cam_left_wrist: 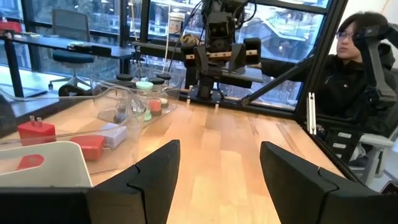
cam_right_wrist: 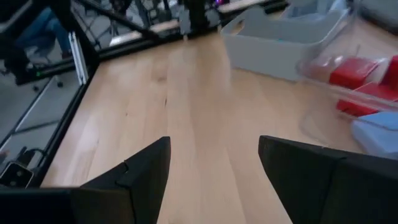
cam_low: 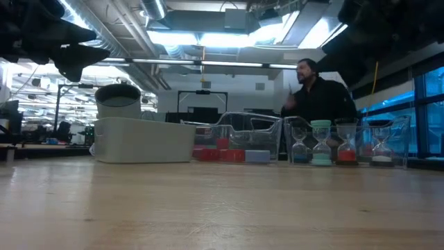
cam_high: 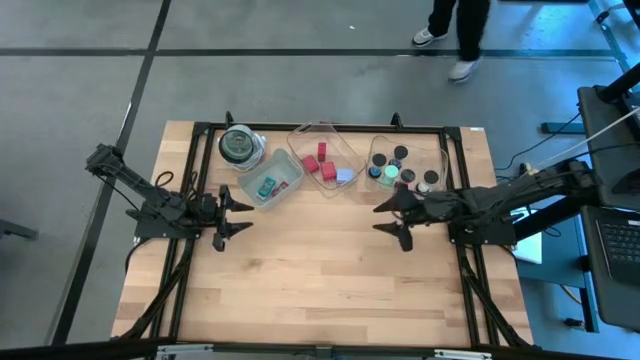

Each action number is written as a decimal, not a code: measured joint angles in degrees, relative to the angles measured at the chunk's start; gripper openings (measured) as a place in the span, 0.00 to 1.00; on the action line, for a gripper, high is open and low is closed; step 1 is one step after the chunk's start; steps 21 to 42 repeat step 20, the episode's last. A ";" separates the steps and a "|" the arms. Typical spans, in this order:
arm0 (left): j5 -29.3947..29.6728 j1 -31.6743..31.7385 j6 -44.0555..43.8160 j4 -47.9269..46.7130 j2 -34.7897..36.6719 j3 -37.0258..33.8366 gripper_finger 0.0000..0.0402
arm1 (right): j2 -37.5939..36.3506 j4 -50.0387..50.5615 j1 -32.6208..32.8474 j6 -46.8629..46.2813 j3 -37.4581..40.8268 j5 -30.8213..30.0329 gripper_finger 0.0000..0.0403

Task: Pick & Place Office items
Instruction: Return to Home Position

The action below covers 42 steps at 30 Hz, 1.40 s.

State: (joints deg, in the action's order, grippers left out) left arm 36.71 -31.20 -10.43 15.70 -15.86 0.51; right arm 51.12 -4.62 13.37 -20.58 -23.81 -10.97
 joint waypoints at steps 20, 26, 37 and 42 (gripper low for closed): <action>-0.26 0.00 0.69 -0.72 -0.04 0.00 0.54 | -24.53 2.26 -0.02 2.18 12.32 -1.94 0.62; -0.26 0.00 0.69 -0.72 -0.04 0.00 0.54 | -24.53 2.26 -0.02 2.18 12.32 -1.94 0.62; -0.26 0.00 0.69 -0.72 -0.04 0.00 0.54 | -24.53 2.26 -0.02 2.18 12.32 -1.94 0.62; -0.26 0.00 0.69 -0.72 -0.04 0.00 0.54 | -24.53 2.26 -0.02 2.18 12.32 -1.94 0.62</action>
